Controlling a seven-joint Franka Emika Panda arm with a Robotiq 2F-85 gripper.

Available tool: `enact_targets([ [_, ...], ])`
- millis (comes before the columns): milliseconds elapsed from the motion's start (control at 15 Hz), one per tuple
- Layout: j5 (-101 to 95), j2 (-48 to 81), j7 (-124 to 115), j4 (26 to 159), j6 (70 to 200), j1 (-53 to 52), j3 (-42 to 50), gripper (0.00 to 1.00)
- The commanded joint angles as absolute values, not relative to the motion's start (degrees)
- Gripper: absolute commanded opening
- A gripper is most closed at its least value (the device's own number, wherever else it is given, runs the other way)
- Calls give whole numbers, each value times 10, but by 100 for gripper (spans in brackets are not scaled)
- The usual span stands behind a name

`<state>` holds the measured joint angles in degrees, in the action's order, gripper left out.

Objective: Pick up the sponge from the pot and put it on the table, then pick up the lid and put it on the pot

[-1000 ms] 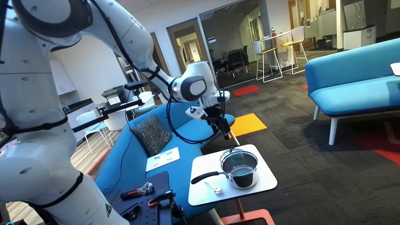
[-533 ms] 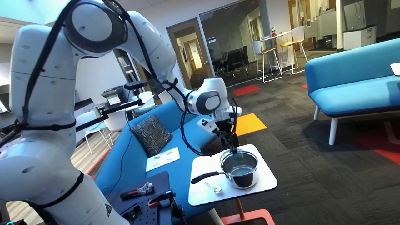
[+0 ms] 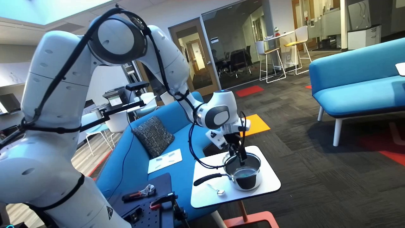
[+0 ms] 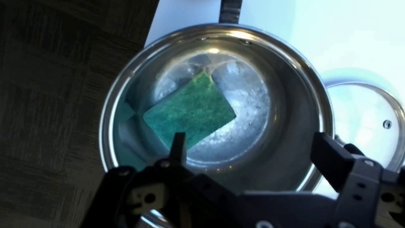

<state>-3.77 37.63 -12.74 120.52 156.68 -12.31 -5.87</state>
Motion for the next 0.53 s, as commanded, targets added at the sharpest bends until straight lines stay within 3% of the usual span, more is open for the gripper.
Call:
enact_targets([
  [0, -5, 409, -131, 1189, 1628, -126, -52, 100],
  [467, 19, 446, -141, 1165, 1640, -136, -26, 100],
])
